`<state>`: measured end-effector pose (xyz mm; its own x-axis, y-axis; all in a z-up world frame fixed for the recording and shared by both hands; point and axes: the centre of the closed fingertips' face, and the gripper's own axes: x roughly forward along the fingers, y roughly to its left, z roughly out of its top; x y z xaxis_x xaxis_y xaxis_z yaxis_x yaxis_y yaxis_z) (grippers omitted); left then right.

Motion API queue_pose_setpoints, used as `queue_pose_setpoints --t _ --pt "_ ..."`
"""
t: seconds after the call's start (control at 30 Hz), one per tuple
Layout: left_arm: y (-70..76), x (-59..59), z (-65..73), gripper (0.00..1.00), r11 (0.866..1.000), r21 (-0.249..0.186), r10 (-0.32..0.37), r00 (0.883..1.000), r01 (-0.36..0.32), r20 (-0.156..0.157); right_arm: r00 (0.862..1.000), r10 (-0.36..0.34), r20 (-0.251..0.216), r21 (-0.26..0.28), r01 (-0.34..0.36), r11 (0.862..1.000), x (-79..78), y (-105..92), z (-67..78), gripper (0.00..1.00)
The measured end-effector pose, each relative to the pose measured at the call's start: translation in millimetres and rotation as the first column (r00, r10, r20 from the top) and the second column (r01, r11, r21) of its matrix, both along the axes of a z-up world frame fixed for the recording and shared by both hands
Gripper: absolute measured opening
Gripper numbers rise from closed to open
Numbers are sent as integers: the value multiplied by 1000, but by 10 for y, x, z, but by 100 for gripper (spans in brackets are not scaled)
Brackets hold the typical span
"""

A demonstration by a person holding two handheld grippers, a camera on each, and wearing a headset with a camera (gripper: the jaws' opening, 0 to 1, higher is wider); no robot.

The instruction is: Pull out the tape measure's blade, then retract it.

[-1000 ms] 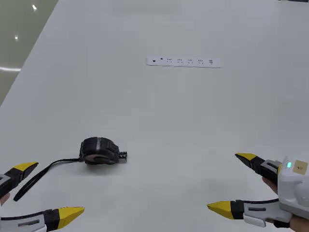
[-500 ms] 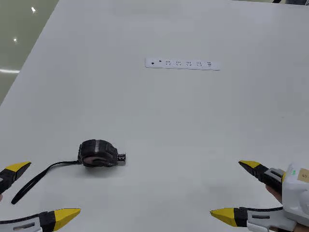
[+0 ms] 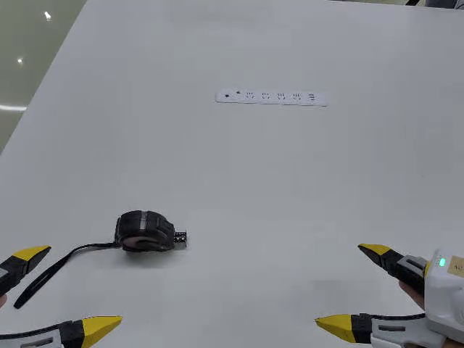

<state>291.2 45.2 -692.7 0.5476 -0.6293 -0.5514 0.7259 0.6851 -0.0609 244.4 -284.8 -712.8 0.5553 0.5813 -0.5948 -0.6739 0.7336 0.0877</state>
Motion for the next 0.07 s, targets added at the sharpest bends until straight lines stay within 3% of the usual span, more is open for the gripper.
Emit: queue_pose_setpoints --t 0.07 --pt "-1 -1 -1 90 1000 -2 -1 1000 1 -1 1000 -1 -1 2 1 1000 1 -4 -3 87"
